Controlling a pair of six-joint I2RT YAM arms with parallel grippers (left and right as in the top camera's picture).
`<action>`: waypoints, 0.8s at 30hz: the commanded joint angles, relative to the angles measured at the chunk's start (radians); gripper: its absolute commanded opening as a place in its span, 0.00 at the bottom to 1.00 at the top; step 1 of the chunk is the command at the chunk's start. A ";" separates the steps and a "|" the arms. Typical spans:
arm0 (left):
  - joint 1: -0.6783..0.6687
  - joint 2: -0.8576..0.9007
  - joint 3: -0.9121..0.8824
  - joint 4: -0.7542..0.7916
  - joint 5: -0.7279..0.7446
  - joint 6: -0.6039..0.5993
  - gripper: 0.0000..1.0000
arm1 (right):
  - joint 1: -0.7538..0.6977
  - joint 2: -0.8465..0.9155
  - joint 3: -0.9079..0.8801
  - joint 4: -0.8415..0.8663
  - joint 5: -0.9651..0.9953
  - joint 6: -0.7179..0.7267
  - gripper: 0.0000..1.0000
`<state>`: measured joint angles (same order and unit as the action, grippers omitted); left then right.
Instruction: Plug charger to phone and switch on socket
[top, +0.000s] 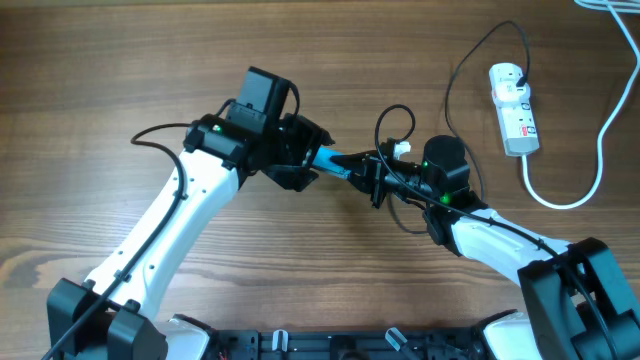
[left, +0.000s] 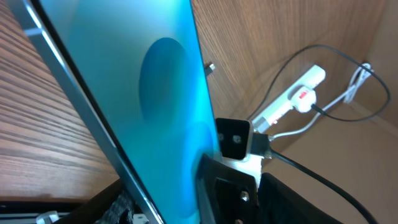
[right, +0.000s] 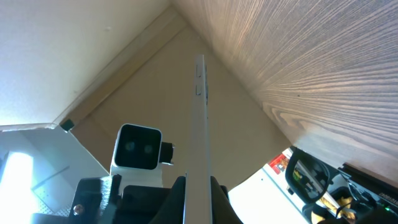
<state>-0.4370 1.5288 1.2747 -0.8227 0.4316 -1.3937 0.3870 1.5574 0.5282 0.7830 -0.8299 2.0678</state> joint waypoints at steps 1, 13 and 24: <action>-0.015 0.011 0.001 -0.017 -0.096 -0.005 0.60 | -0.002 -0.003 0.024 0.033 -0.014 0.003 0.04; -0.016 0.017 0.001 0.007 -0.173 -0.005 0.61 | -0.002 -0.003 0.024 0.099 -0.039 0.003 0.04; -0.024 0.030 0.001 0.064 -0.150 -0.005 0.46 | -0.002 -0.003 0.024 0.099 -0.043 0.004 0.04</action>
<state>-0.4534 1.5513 1.2747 -0.7765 0.2813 -1.3975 0.3820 1.5574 0.5285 0.8700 -0.8486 2.0678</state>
